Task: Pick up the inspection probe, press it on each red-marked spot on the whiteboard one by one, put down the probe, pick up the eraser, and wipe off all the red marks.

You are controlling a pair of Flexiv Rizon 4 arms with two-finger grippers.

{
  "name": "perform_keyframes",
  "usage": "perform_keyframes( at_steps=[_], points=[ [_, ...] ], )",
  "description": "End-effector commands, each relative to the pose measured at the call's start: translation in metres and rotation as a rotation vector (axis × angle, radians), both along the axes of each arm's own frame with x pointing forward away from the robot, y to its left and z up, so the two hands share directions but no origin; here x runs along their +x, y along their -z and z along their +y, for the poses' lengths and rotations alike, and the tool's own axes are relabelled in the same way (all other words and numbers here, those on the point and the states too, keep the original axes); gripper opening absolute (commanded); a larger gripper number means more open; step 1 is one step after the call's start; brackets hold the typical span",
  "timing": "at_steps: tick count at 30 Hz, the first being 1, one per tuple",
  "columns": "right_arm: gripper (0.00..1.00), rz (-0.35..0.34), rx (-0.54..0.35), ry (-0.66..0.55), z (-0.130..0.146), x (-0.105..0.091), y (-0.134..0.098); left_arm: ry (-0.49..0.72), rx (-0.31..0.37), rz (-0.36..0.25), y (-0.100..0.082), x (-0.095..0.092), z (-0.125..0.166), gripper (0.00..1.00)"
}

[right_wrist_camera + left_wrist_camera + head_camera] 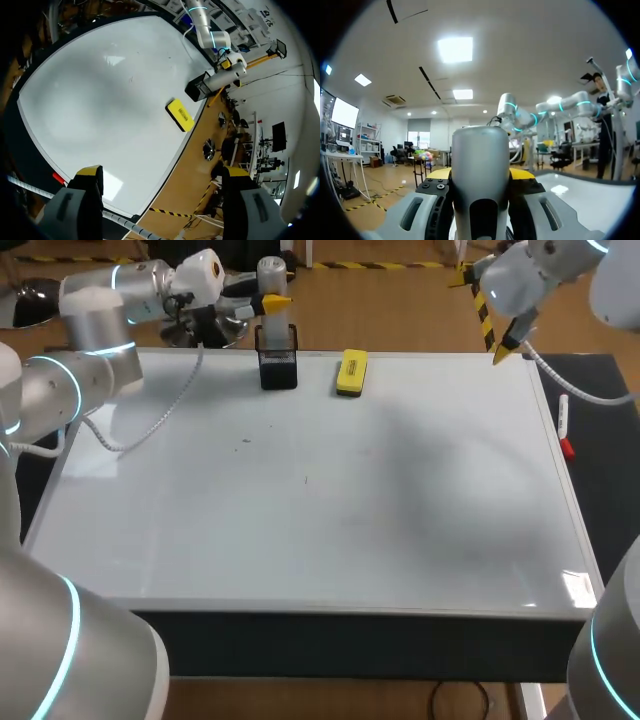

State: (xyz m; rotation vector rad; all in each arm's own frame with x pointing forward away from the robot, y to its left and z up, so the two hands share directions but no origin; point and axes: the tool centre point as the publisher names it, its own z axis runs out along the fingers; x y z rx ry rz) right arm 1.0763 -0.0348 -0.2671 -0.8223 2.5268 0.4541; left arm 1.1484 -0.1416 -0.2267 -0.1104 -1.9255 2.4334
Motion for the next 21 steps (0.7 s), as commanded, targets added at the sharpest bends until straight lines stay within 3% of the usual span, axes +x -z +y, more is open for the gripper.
perform_keyframes(
  at_steps=[1, 21],
  points=[
    [1.0, 0.004, -0.006, -0.001, 0.0, 0.0, -0.001, 0.122, -0.029, -0.021, 0.015, 0.01, 0.0, 0.0],
    [1.0, 0.004, -0.006, -0.001, 0.0, 0.0, -0.001, 0.125, -0.037, -0.011, 0.047, 0.009, 0.003, 0.0]
  ],
)
